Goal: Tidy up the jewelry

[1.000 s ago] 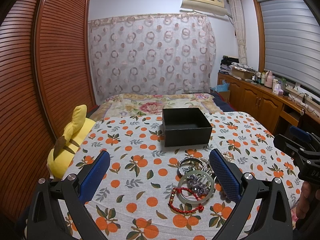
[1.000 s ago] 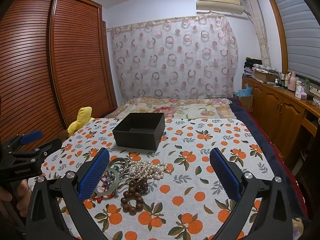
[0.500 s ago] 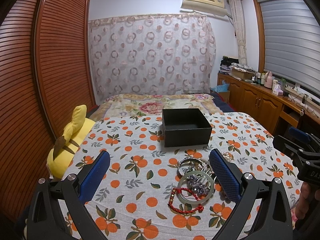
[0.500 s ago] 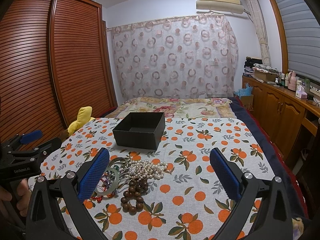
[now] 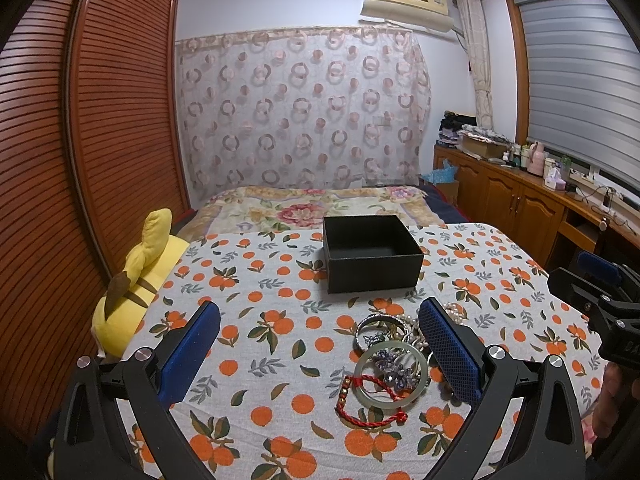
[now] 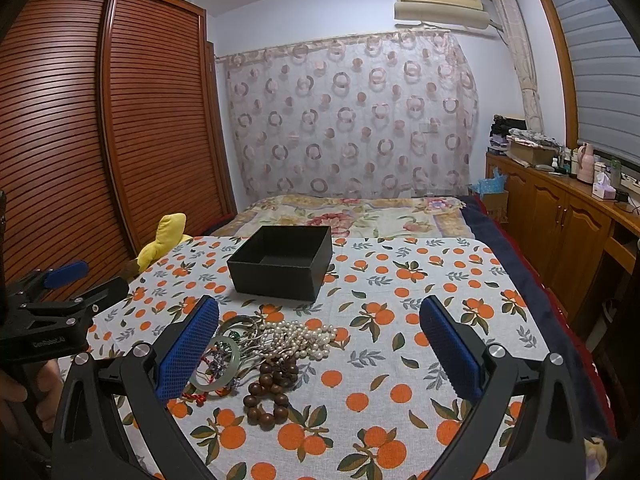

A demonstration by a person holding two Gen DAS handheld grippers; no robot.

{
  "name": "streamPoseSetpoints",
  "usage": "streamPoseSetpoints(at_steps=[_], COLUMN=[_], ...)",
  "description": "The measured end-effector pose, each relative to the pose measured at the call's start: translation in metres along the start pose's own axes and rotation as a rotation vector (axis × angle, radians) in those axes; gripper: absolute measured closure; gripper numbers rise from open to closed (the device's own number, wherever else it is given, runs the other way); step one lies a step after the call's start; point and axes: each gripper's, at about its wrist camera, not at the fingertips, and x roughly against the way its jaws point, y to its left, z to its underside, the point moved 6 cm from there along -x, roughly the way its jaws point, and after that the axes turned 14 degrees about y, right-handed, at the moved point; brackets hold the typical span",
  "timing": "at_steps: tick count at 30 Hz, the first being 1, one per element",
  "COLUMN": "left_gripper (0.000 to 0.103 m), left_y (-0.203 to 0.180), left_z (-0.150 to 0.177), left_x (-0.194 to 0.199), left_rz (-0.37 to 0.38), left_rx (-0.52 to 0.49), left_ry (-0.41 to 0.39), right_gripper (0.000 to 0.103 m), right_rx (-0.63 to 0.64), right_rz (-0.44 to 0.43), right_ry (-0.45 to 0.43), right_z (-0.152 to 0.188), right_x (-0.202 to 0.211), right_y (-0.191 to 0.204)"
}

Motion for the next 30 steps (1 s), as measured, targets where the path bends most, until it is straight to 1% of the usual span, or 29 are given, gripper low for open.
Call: streamPoseSetpoints(at_steps=[15,17,19,23,24,30], left_gripper=[0.007,0.007,0.007,0.007,0.007,0.007], left_y=[0.0,-0.002,-0.011,-0.01,-0.01,-0.005], left_z=[0.0,0.0,0.0,0.004,0.005,0.013], left_x=[0.0,0.0,-0.001,0.001,-0.004,-0.016], left_rz=[0.007,0.01,0.01,0.017,0.02,0.041], left_rx=[-0.001,-0.005,-0.006,-0.004,-0.005,-0.004], left_ry=[0.003,0.008,0.013,0.025,0.03,0.066], right_gripper=[0.002,0.002,0.002,0.002,0.002,0.002], right_rx=[0.001,0.0,-0.002,-0.003,0.0,0.013], right_rz=[-0.002,-0.004,-0.005,-0.008,-0.012,-0.034], right_ry=[0.003,0.007,0.01,0.018,0.02,0.044], right_z=[-0.001,0.0,0.001,0.003,0.003,0.01], right_x=[0.005,-0.002,-0.005,-0.011,-0.003,-0.009], right_y=[-0.005,0.007,0.01,0.005,0.006,0.005])
